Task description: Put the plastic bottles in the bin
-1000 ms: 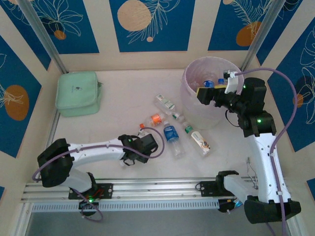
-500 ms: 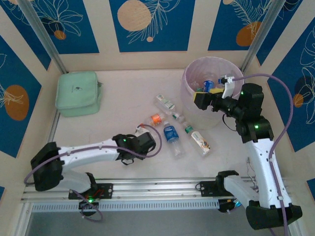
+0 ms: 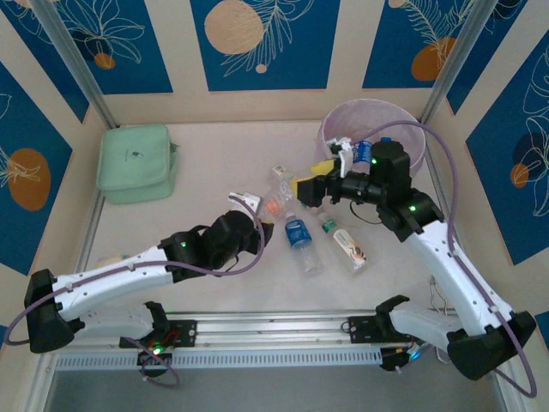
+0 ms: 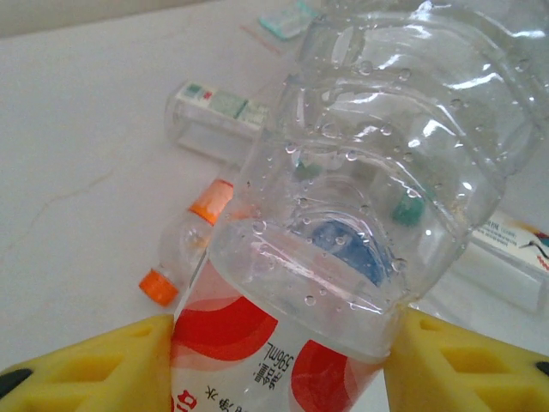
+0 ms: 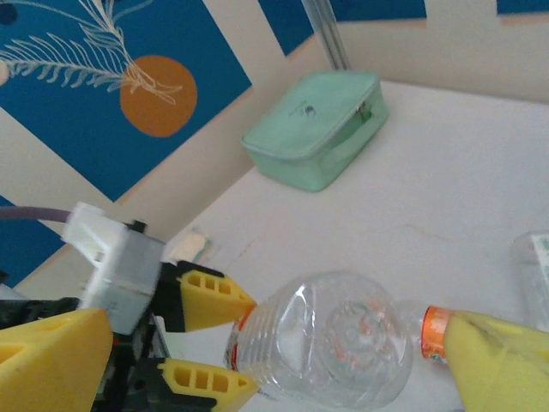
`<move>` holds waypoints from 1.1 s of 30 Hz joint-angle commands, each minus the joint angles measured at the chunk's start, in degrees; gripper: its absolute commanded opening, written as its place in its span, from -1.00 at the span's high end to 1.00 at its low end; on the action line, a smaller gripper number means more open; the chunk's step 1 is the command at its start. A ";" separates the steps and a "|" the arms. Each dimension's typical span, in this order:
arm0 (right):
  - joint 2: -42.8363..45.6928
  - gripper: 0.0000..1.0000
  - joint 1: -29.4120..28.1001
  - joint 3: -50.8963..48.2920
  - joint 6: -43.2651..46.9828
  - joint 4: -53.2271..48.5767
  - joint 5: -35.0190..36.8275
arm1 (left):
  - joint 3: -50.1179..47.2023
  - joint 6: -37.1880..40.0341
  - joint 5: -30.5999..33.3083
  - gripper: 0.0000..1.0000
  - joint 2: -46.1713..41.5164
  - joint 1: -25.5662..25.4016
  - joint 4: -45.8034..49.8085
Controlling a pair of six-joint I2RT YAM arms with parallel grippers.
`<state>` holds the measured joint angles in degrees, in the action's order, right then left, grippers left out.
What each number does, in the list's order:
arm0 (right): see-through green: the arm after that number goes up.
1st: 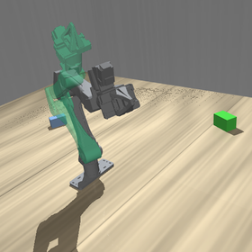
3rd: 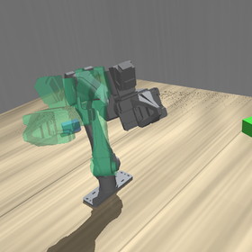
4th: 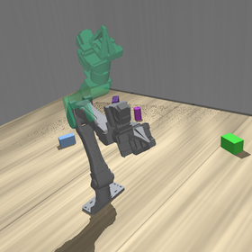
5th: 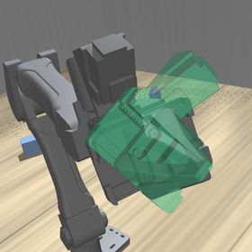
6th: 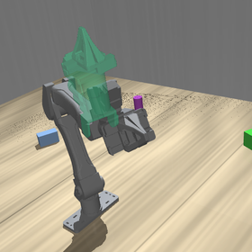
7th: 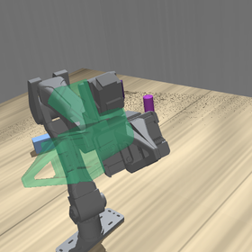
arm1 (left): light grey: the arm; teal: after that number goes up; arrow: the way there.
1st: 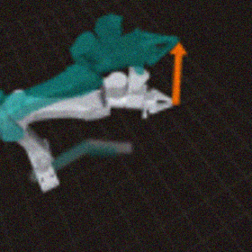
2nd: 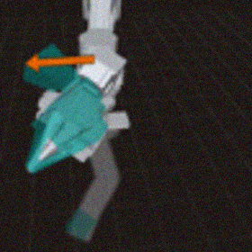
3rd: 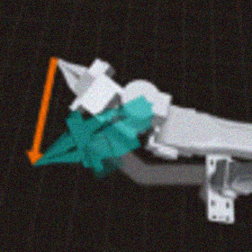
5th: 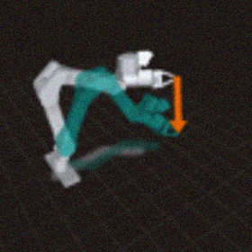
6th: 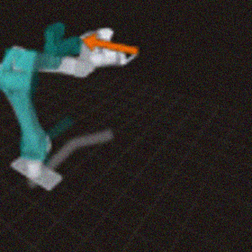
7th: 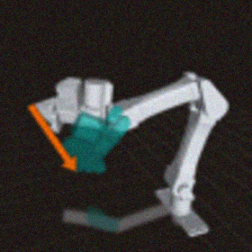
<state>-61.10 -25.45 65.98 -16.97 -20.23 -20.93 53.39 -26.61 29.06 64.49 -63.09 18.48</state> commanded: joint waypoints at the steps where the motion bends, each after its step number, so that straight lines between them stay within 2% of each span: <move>1: -2.37 -0.98 -0.82 1.47 -1.77 0.68 0.94 | 0.97 2.06 3.42 -0.16 -1.62 0.66 -4.54; 10: -8.50 -0.97 -2.13 0.12 -4.80 5.10 -3.22 | -1.20 3.72 1.99 -0.16 -1.99 0.73 -13.13; 12: -9.10 -0.81 -2.15 0.41 -5.00 5.46 -2.76 | -0.60 3.85 1.89 -0.16 -1.40 0.86 -12.63; 15: -9.21 -0.45 -2.06 1.12 -4.61 5.62 -2.58 | 0.22 4.04 2.28 -0.21 -0.49 1.08 -11.98; 17: -9.12 -0.31 -2.06 1.54 -4.18 5.68 -3.00 | 0.39 4.45 2.53 -0.22 0.14 1.21 -12.38; 22: -7.58 0.02 -1.47 4.78 -1.34 3.89 -1.69 | 0.23 5.28 3.25 -0.50 0.66 1.30 -14.28; 24: -6.89 0.10 -0.81 7.77 0.29 1.90 -0.15 | -0.18 5.01 3.79 -0.69 0.26 1.30 -14.35; 27: -6.76 0.20 0.41 14.10 3.94 -3.22 5.47 | -2.33 4.31 4.90 -0.84 -1.21 1.29 -15.54; 31: -5.07 0.22 4.23 20.83 8.18 -6.66 13.18 | -5.01 2.35 7.01 -0.90 -3.11 1.25 -13.59; 33: -3.10 0.29 6.39 22.92 10.19 -6.69 19.58 | -5.65 1.06 8.05 -0.91 -3.74 1.26 -10.77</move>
<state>-67.85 -21.32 85.54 -11.62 -24.10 -11.11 48.86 -23.35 34.06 62.35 -62.15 5.08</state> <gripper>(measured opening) 0.485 0.954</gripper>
